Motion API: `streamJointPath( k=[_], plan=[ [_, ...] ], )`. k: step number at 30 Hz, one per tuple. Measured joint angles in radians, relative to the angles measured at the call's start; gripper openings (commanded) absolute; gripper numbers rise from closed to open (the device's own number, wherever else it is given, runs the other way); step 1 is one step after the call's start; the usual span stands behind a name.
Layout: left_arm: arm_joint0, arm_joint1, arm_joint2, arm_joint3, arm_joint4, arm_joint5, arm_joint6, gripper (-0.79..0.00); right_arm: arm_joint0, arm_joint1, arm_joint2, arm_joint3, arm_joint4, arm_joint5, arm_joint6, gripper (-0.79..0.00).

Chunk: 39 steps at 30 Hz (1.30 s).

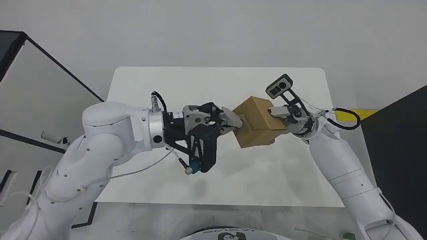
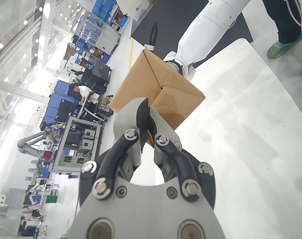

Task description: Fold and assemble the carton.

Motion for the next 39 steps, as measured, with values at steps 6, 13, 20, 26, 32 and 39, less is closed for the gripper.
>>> streamJointPath(
  k=[6, 13, 20, 26, 32, 39],
  plan=[
    [0.028, 0.008, -0.062, 0.006, -0.013, 0.005, 0.008, -0.785, -0.004, 0.007, 0.015, 0.01, -0.006, -0.01, 0.0, -0.785],
    [0.065, 0.018, -0.125, 0.006, -0.033, -0.033, 0.009, 0.0, -0.009, 0.009, 0.026, 0.013, -0.008, -0.017, 0.0, -0.785],
    [0.071, 0.018, -0.129, 0.011, -0.036, -0.023, 0.005, 0.0, -0.009, 0.009, 0.025, 0.013, -0.008, -0.017, 0.0, -0.785],
    [0.113, 0.03, -0.222, 0.06, -0.138, -0.083, 0.033, 0.0, -0.009, 0.009, 0.025, 0.013, -0.008, -0.017, 0.0, -0.785],
    [0.174, 0.053, -0.312, 0.109, -0.265, -0.112, 0.063, 0.0, -0.009, 0.009, 0.025, 0.013, -0.008, -0.017, 0.0, -0.785],
    [0.232, 0.106, -0.412, 0.148, -0.354, -0.112, 0.118, 0.0, -0.009, 0.009, 0.026, 0.013, -0.008, -0.017, 0.0, -0.785]
  ],
)
